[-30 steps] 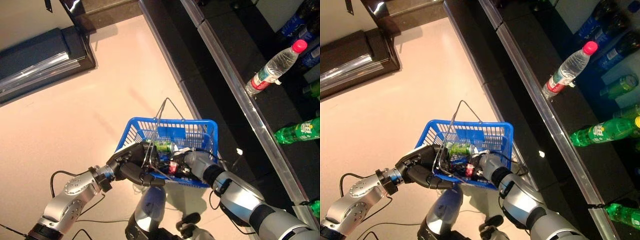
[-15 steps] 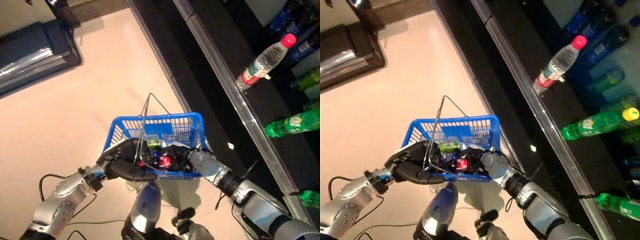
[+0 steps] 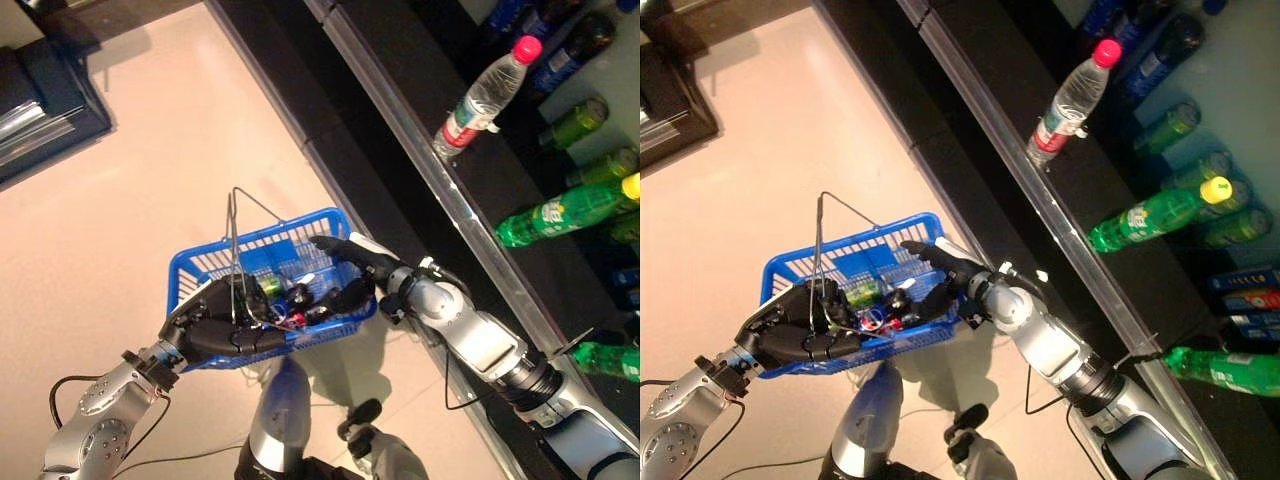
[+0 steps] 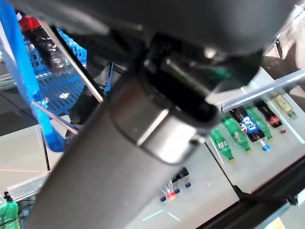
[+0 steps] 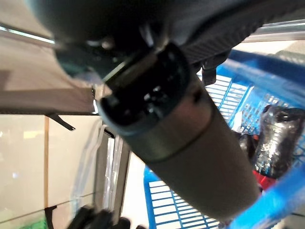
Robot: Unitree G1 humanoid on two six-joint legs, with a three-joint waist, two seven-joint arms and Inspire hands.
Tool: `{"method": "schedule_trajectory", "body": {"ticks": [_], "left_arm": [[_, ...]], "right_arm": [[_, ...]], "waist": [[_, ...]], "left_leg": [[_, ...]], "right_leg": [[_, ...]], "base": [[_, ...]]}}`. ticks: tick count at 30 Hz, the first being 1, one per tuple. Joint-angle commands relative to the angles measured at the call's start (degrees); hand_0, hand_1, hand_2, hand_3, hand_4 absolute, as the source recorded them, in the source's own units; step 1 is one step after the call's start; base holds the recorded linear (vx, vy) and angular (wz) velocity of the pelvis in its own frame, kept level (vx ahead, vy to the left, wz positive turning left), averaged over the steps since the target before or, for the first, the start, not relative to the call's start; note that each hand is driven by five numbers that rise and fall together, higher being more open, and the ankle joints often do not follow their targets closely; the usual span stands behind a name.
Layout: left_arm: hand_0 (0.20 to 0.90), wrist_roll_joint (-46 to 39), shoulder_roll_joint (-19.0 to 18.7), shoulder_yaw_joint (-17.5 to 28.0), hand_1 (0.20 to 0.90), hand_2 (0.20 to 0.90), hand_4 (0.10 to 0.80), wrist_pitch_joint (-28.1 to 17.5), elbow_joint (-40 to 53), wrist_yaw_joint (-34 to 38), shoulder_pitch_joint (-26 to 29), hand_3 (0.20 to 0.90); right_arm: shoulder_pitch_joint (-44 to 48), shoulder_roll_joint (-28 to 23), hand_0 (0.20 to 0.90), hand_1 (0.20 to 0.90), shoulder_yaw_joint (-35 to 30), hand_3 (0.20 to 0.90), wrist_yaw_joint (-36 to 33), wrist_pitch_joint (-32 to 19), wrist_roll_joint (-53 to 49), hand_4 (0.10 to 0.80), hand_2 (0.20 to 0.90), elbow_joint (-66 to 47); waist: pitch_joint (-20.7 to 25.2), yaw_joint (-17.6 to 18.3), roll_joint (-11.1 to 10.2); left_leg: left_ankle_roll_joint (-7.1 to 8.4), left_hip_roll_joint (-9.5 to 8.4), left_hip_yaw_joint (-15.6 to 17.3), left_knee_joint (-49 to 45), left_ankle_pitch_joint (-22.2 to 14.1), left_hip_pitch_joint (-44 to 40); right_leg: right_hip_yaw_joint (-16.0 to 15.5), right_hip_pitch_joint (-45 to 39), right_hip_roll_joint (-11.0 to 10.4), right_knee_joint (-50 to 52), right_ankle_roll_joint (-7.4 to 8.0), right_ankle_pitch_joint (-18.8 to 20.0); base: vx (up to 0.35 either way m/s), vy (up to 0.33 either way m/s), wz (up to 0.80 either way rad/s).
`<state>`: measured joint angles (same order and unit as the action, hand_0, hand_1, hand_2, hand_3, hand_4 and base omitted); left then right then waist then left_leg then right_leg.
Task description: Pick up the drink and place into the basket.
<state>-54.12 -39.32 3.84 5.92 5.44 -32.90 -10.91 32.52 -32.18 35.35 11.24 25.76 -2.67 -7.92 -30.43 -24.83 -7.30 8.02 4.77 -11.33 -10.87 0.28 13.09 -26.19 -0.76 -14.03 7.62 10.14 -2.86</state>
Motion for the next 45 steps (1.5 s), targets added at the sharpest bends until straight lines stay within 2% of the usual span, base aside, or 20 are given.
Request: {"method": "schedule_trajectory", "body": {"ticks": [1,6,9,12,13,17,22,24,27,30,31,35,36,37,41,45], "left_arm": [[0.300,-8.95,4.81,4.54,0.300,0.300,0.100,-16.99,15.68,-5.04,8.55,0.200],[0.300,-5.60,6.41,5.17,0.300,0.300,0.100,-19.65,9.28,-1.78,7.33,0.200],[0.300,-4.75,7.39,5.42,0.300,0.300,0.100,-20.77,6.62,-1.49,6.27,0.200],[0.300,-1.75,9.64,5.23,0.300,0.300,0.100,-24.80,0.41,0.61,3.73,0.200],[0.300,0.38,9.81,4.84,0.300,0.300,0.100,-27.13,-2.52,3.31,2.94,0.200],[0.300,3.08,11.63,4.53,0.300,0.300,0.100,-30.74,-9.40,10.22,-0.16,0.200],[0.300,4.13,16.03,6.44,0.300,0.300,0.100,-28.82,-14.89,21.27,-4.65,0.200],[0.300,4.87,17.47,6.12,0.300,0.300,0.100,-27.43,-20.42,26.07,-4.24,0.200],[0.300,5.56,20.09,4.60,0.300,0.300,0.100,-27.99,-28.86,27.44,-2.85,0.200],[0.300,6.80,21.73,3.46,0.300,0.300,0.100,-27.08,-34.29,31.36,-1.42,0.200],[0.300,6.95,21.97,3.30,0.300,0.300,0.100,-26.27,-35.83,32.83,-1.04,0.200],[0.300,7.16,23.72,2.67,0.300,0.300,0.100,-24.90,-45.04,33.94,0.80,0.200],[0.300,7.32,24.57,2.16,0.300,0.300,0.100,-24.81,-49.69,33.28,1.71,0.200],[0.300,7.82,25.10,1.86,0.300,0.300,0.100,-23.34,-52.07,34.12,2.60,0.200],[0.300,9.26,25.22,1.22,0.300,0.300,0.100,-21.46,-58.28,34.64,3.91,0.200],[0.300,12.78,25.46,1.41,0.300,0.300,0.100,-18.87,-66.82,35.13,4.52,0.200]], "right_arm": [[0.39,-2.01,0.900,0.900,-1.56,0.900,0.61,-7.30,-7.52,0.800,0.900,-8.65],[-5.79,-1.31,0.900,0.900,-4.76,0.900,2.36,-12.49,-15.71,0.800,0.900,-12.41],[-9.03,-1.57,0.900,0.900,-6.14,0.900,2.91,-13.71,-18.18,0.800,0.900,-13.76],[-17.65,-0.74,0.900,0.900,-10.17,0.900,6.54,-17.80,-25.61,0.800,0.900,-13.94],[-20.96,0.38,0.900,0.900,-11.49,0.900,6.95,-18.58,-28.15,0.800,0.900,-13.06],[-29.40,2.29,0.900,0.900,-14.55,0.900,6.42,-18.82,-27.95,0.800,0.900,-8.63],[-38.17,5.77,0.900,0.900,-18.23,0.900,8.18,-20.82,-28.17,0.800,0.900,-2.15],[-39.41,9.58,0.900,0.900,-18.02,0.900,7.58,-19.93,-34.98,0.800,0.900,2.91],[-39.40,13.27,0.900,0.900,-17.02,0.900,4.05,-22.41,-30.47,0.800,0.900,11.71],[-39.12,13.14,0.900,0.900,-16.23,0.900,1.36,-23.72,-21.80,0.800,0.900,19.71],[-38.93,12.93,0.900,0.900,-15.78,0.900,0.71,-22.29,-20.90,0.800,0.900,22.12],[-37.33,15.70,0.900,0.900,-16.25,0.900,-0.22,-17.49,-26.51,0.800,0.900,35.20],[-36.20,17.01,0.900,0.900,-17.20,0.900,-0.25,-19.28,-23.60,0.800,0.900,43.58],[-35.44,17.37,0.900,0.900,-17.42,0.900,-0.47,-17.86,-23.15,0.800,0.900,48.26],[-34.56,18.10,0.900,0.900,-18.78,0.900,0.79,-20.27,-18.96,0.800,0.900,59.99],[-34.15,18.93,0.900,0.900,-21.14,0.900,-3.23,-22.90,-12.59,0.800,0.900,71.74]], "waist": [[5.93,1.71,1.01],[7.91,3.34,0.24],[9.07,4.10,0.15],[11.38,6.51,0.42],[12.28,7.43,0.53],[14.91,10.13,0.99],[18.61,13.62,1.58],[19.86,14.91,2.01],[21.14,16.04,2.91],[22.14,16.83,3.55],[22.39,16.94,3.70],[23.34,17.06,4.28],[23.78,17.02,4.59],[24.05,16.94,4.87],[24.36,16.65,5.29],[24.79,16.84,5.53]], "left_leg": [[-3.13,-0.26,3.84,1.67,2.02,-1.26],[-2.99,0.30,4.80,3.01,1.99,-2.93],[-2.95,0.52,5.12,3.75,2.01,-3.69],[-2.82,1.15,6.50,5.03,2.13,-4.87],[-2.73,1.52,7.29,5.58,2.04,-5.52],[-2.36,2.57,9.81,7.54,2.16,-7.85],[-1.71,3.83,13.44,11.23,2.92,-11.42],[-1.34,4.19,14.96,12.89,3.34,-12.95],[-0.98,4.47,16.34,14.46,3.67,-14.41],[-0.57,4.75,17.07,14.96,3.60,-15.01],[-0.42,4.81,17.17,15.10,3.58,-15.16],[0.07,5.08,17.33,15.87,3.55,-15.73],[0.16,5.18,17.49,15.87,3.31,-15.82],[0.08,5.17,17.48,15.87,3.15,-15.76],[0.02,4.91,17.09,15.87,2.79,-15.69],[-0.39,4.26,16.65,15.87,2.35,-15.90]], "right_leg": [[1.88,0.27,0.59,3.71,-2.33,1.17],[3.05,-0.43,1.18,2.32,-1.79,1.64],[3.66,-0.69,1.33,1.65,-1.55,1.83],[5.02,-0.69,1.41,0.05,-1.20,2.52],[5.70,-0.78,1.48,-0.65,-1.01,2.83],[7.49,-1.31,1.39,-3.00,-0.43,3.94],[9.36,-2.36,1.50,-6.00,-0.04,4.95],[9.82,-3.08,1.36,-7.12,0.15,5.24],[9.74,-4.06,1.08,-8.58,0.26,5.74],[9.31,-4.66,0.70,-9.70,0.52,6.33],[9.10,-4.83,0.59,-10.11,0.61,6.60],[8.12,-5.66,0.43,-11.88,0.95,7.55],[7.88,-5.84,0.42,-12.20,0.97,7.63],[7.65,-5.93,0.26,-12.29,1.08,7.74],[7.05,-6.13,0.06,-12.14,1.22,7.65],[7.37,-5.99,0.08,-12.04,1.24,7.51]], "base": [[0.029,-0.019,-0.06],[0.024,-0.009,-0.07],[0.021,0.024,-0.10],[-0.023,0.046,-0.18],[-0.017,0.026,-0.23],[-0.003,0.026,-0.28],[0.017,0.031,-0.36],[0.014,0.035,-0.22],[-0.001,0.036,-0.16],[-0.027,0.005,-0.10],[-0.046,-0.016,-0.04],[-0.018,-0.007,0.01],[-0.016,-0.005,-0.05],[0.000,0.000,0.00],[-0.006,-0.001,-0.01],[-0.033,0.009,0.00]]}}
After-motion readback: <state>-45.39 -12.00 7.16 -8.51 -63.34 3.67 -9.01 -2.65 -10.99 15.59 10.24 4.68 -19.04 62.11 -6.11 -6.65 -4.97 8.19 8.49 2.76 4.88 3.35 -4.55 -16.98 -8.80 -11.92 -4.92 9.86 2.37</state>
